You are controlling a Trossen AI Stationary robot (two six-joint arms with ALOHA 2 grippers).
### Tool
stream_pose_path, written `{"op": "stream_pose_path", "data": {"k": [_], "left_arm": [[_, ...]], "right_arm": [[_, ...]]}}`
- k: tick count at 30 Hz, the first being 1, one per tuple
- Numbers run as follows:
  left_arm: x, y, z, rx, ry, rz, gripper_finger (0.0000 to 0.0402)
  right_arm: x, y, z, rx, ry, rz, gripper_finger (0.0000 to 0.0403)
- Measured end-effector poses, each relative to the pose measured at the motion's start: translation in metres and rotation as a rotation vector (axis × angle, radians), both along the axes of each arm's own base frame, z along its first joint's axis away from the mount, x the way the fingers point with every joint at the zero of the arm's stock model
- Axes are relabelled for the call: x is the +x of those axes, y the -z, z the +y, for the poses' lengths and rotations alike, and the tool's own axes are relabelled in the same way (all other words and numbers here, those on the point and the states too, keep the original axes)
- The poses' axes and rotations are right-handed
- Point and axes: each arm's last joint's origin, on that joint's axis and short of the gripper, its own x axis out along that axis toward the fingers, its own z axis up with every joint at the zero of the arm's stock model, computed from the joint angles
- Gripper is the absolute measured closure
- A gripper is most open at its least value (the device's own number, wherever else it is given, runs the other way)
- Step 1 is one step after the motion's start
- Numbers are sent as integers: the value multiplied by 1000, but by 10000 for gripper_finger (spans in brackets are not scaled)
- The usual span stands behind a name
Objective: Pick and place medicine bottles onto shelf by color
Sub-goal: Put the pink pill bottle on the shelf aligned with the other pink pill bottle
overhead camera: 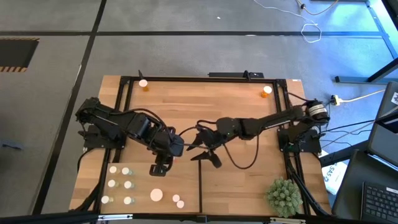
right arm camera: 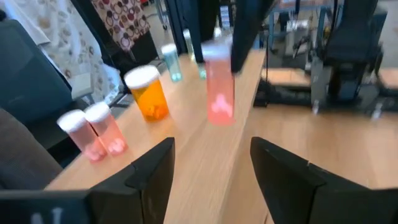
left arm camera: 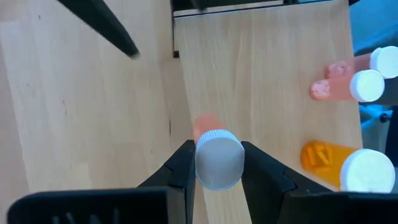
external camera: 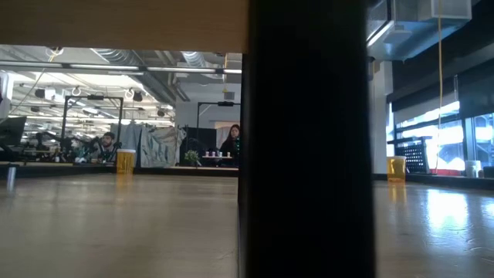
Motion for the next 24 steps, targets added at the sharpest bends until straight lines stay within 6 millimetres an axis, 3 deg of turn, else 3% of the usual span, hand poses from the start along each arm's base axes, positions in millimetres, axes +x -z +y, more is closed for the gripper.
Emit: {"op": "stream_pose_path", "data": {"k": [10, 24], "left_arm": [[2, 2, -4, -16, -10, -25, 316], [8, 19, -4, 26, 39, -17, 315]], "right_arm": [[-42, -58, -7, -93, 59, -105, 189], [-80, -110, -14, -89, 89, -311, 189]]}}
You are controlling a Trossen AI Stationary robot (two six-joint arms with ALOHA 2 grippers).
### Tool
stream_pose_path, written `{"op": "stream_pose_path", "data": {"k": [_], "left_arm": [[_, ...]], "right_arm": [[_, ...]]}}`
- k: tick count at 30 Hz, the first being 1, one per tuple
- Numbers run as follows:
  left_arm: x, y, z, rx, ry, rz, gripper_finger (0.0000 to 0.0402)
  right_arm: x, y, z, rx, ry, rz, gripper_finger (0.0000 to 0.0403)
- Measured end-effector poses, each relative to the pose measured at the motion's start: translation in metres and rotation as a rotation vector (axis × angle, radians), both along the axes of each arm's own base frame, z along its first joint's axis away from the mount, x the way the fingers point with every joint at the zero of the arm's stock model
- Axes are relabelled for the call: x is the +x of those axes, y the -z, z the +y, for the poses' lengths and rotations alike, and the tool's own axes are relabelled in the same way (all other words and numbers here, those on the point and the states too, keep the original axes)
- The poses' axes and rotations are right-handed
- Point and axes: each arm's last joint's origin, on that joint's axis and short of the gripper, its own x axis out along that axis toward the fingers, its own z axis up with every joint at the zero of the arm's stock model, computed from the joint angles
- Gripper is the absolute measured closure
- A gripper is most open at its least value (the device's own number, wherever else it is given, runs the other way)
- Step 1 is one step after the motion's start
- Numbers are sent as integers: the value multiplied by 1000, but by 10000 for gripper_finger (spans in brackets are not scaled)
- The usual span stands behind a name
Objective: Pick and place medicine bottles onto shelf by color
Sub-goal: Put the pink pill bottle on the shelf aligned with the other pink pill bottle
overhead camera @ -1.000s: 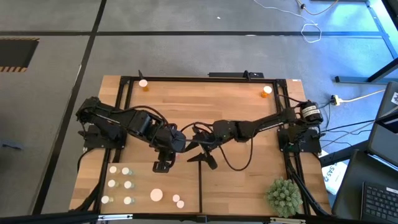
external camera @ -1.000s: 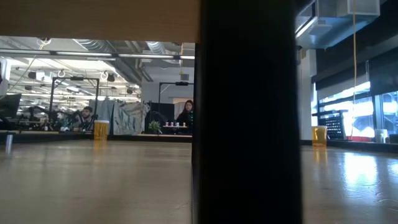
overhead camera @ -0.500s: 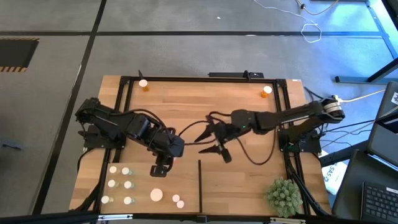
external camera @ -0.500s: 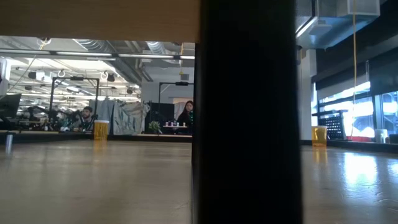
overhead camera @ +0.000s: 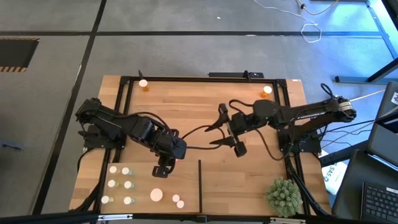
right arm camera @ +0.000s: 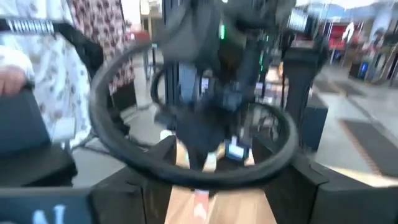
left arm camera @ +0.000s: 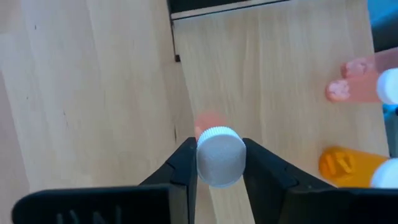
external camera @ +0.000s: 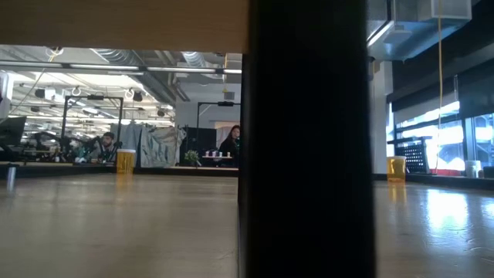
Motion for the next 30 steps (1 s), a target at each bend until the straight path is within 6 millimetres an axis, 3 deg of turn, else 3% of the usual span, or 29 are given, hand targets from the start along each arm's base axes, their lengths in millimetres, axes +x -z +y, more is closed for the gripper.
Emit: {"op": "stream_pose_path", "data": {"k": [7, 14, 21, 30], "left_arm": [[8, 8, -7, -28, -5, -49, 315], [18, 30, -28, -32, -2, 28, 315], [23, 41, -42, -72, 20, 65, 315], [23, 42, -42, -65, 16, 64, 315]], "right_arm": [[-18, -16, 4, 3, -32, -62, 189], [-29, -22, 15, -23, -196, -93, 189], [-31, -12, 22, -80, -270, -9, 189], [-33, 8, 22, -101, -284, 207, 189]]}}
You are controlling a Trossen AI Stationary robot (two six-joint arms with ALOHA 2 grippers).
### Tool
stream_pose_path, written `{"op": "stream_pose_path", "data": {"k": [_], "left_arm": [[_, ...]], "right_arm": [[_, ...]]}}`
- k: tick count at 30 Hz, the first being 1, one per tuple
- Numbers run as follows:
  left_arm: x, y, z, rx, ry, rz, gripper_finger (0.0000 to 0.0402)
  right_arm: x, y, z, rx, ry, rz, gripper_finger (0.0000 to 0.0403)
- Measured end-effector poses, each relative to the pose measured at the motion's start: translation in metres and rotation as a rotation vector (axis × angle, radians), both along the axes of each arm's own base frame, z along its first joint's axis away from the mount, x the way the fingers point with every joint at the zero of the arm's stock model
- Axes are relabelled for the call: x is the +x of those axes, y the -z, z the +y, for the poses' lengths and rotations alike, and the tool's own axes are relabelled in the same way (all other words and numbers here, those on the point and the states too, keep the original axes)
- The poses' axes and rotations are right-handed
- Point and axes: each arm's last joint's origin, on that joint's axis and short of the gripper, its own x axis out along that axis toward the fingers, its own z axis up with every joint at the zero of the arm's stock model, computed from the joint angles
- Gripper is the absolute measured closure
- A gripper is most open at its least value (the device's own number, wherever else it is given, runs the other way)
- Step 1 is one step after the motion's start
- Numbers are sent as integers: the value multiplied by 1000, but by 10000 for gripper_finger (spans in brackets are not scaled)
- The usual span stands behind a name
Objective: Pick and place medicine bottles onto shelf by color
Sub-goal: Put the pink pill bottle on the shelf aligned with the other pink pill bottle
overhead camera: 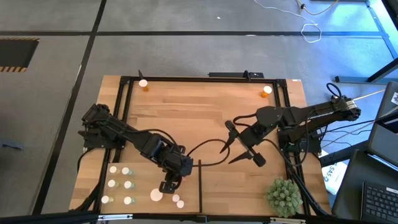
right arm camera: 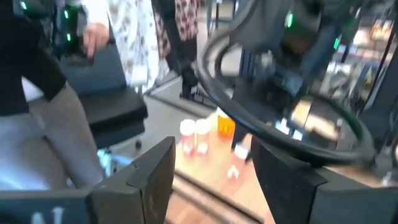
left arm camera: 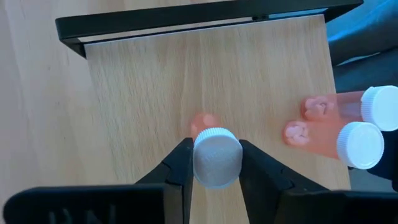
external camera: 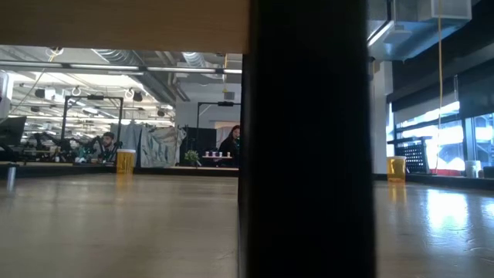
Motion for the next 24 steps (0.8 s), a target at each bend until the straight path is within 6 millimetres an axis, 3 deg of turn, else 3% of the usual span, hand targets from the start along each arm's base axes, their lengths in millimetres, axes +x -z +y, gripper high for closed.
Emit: {"op": "stream_pose_path", "data": {"k": [12, 24], "left_arm": [[-2, 1, 1, 20, -4, 18, 315], [-2, 2, 1, 22, -4, 23, 311]], "right_arm": [[-11, 21, -4, -69, 33, 247, 189], [-11, 20, -4, -71, 33, 248, 189]]}}
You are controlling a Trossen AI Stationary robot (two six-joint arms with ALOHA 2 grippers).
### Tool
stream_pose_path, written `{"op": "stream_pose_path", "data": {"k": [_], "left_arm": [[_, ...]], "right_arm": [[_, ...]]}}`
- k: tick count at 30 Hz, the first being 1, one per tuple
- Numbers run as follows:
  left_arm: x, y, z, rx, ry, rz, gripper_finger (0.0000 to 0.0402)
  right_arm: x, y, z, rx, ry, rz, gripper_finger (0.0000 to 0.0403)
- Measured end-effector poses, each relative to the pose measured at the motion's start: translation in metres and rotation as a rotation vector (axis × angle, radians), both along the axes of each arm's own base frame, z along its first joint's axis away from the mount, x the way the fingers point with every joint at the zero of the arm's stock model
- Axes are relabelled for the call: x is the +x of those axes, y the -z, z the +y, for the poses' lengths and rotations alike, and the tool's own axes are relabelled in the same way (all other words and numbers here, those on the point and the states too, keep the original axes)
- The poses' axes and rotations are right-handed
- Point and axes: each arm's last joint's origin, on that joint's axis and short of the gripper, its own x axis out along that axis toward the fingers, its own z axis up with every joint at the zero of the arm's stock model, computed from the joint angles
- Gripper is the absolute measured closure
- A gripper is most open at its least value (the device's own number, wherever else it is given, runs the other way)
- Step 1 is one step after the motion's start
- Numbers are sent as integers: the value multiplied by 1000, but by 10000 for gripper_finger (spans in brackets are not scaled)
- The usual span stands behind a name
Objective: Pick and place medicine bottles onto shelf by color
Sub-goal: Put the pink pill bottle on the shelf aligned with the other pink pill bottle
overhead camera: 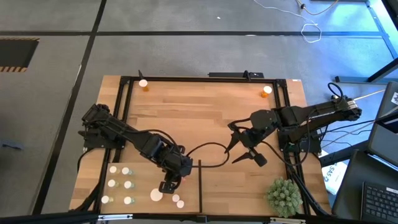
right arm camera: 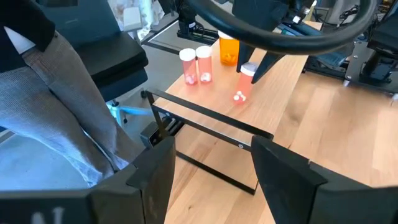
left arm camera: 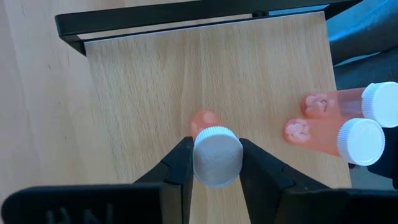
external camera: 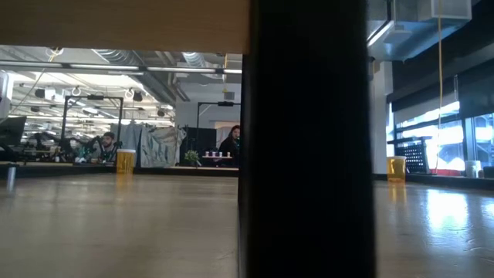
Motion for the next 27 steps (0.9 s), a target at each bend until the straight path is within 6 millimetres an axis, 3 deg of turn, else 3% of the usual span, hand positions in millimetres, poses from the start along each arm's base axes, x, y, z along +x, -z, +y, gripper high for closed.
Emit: {"op": "stream_pose_path", "data": {"k": [11, 27], "left_arm": [[1, 4, 0, 8, -5, 10, 273], [4, 0, -2, -25, 2, -37, 282]], "right_arm": [[0, 0, 0, -3, -2, -2, 189], [0, 0, 0, -5, -3, -8, 189]]}}
